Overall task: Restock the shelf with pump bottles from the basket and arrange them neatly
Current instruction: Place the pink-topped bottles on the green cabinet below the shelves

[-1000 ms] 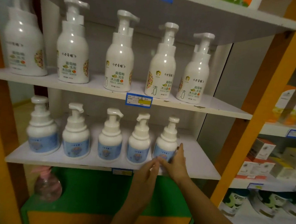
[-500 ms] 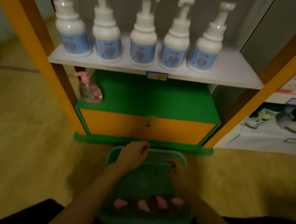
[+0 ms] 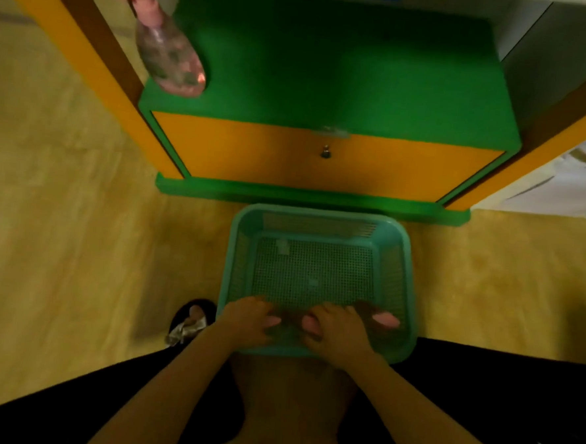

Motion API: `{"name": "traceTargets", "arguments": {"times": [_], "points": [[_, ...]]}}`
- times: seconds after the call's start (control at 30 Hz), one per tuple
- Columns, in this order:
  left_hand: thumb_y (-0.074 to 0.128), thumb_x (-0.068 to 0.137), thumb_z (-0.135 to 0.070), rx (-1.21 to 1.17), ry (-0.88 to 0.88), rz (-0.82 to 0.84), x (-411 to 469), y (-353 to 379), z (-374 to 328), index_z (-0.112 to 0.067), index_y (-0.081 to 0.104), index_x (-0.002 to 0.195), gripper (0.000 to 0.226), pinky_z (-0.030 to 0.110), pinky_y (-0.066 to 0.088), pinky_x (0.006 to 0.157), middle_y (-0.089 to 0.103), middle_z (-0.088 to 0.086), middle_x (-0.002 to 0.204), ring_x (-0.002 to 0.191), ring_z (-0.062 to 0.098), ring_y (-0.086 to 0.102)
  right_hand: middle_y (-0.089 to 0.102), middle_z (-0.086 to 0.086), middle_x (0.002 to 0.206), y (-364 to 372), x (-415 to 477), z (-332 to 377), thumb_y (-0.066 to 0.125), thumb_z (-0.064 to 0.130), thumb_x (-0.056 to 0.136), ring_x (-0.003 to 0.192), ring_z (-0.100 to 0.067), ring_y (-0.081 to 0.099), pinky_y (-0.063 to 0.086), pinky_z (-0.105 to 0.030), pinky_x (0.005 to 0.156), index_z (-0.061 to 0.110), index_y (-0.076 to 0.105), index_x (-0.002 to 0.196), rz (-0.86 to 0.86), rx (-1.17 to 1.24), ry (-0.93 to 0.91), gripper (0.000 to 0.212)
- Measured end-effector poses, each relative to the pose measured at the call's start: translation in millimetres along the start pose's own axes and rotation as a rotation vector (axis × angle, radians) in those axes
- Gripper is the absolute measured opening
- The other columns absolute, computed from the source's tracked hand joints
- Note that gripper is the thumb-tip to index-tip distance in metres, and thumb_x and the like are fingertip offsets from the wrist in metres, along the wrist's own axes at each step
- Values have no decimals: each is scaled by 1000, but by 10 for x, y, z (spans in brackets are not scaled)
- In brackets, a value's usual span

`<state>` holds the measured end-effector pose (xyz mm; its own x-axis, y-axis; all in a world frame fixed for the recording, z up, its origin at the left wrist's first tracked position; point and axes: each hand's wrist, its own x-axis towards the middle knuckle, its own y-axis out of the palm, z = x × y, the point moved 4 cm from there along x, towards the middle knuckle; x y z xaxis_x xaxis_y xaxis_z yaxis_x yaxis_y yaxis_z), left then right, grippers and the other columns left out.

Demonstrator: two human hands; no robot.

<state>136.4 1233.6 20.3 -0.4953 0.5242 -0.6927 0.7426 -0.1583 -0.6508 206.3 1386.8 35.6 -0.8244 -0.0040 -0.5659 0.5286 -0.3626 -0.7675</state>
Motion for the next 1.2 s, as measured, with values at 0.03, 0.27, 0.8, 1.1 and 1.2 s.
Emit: {"name": "traceTargets", "arguments": {"times": [0.03, 0.27, 0.8, 1.1, 1.2], "points": [[46, 86, -45, 24, 10, -2, 11, 22, 34, -20, 50, 121, 43, 44, 47, 92, 53, 8, 121, 111, 27, 53, 55, -4, 118, 21, 18, 24, 52, 40, 84, 109, -25, 53, 41, -40, 92, 20, 49, 114, 25, -51, 27, 36], [13, 86, -53, 82, 149, -180, -10, 34, 45, -14, 64, 103, 67, 39, 57, 69, 60, 7, 102, 84, 27, 66, 46, -8, 133, -117, 91, 198, 40, 19, 95, 118, -29, 50, 41, -45, 96, 14, 43, 124, 74, -136, 126, 29], [45, 90, -37, -280, 303, -543, -1173, -1863, -143, -20, 59, 104, 26, 24, 41, 92, 50, -9, 106, 100, 7, 52, 64, 2, 96, -2016, -407, 594, 57, 20, 87, 85, -7, 58, 40, -15, 76, 17, 66, 99, -430, 254, -125, 16], [53, 88, -28, -413, 411, -834, -2147, -3131, -278, -20, 62, 99, 16, 31, 51, 79, 66, -2, 94, 89, 10, 62, 72, -4, 93, -3522, -688, 1101, 69, 26, 79, 85, -13, 62, 36, -10, 64, 15, 72, 97, -808, 299, -290, 21], [56, 87, -24, -415, 395, -945, -2243, -3371, -245, -21, 64, 93, 11, 29, 52, 73, 64, -5, 88, 85, 8, 60, 67, 8, 76, -3829, -678, 1304, 65, 25, 83, 68, 3, 57, 37, -7, 59, 20, 72, 90, -852, 347, -368, 11]]}}
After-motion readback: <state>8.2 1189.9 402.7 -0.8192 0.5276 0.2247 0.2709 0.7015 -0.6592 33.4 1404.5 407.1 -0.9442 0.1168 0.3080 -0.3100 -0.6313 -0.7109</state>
